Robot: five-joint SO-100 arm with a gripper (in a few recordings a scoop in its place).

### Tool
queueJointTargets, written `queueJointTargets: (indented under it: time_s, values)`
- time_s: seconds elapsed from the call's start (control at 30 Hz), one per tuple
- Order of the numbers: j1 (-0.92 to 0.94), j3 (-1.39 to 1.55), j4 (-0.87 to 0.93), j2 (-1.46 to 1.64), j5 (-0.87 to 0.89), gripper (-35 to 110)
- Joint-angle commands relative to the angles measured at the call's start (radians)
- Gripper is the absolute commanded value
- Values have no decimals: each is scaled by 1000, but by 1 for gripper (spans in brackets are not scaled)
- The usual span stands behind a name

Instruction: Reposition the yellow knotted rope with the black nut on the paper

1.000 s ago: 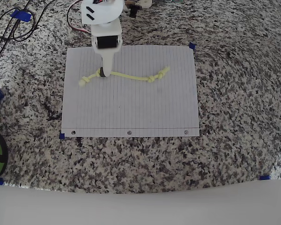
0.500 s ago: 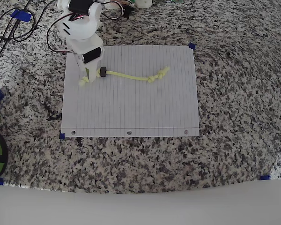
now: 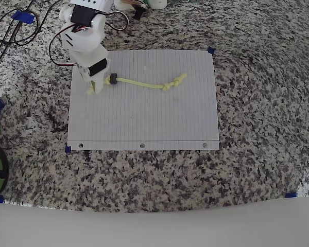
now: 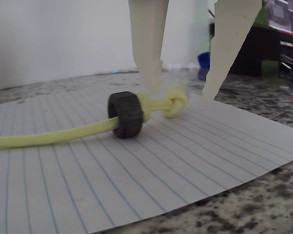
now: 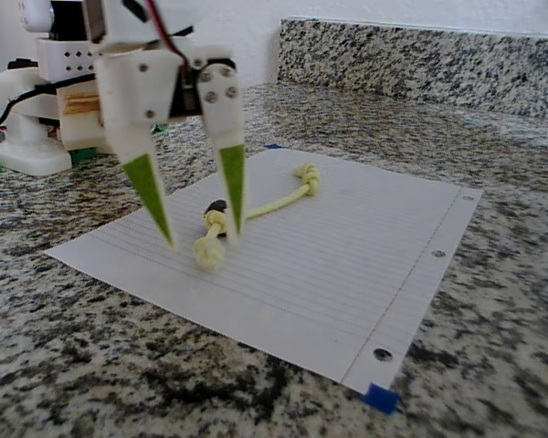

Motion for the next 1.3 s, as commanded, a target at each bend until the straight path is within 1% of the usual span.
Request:
queueJointTargets:
  time_s: [0.0,0.43,0.77,0.87,0.9,0.93,1.03,1.27]
  values:
    - [-15,-37,-12,-5,11,43]
    - [-37,-37,-37,-37,-3,33]
    - [-37,-37,-34,-52,-5,31]
    - [-35,-37,-35,-54,-5,24]
    - [-35,-37,-35,-54,-5,14]
    - [-34,-37,-35,-54,-5,8]
    - [-29,-35,-35,-48,-6,0]
    - [-18,-34,-35,8,-86,0]
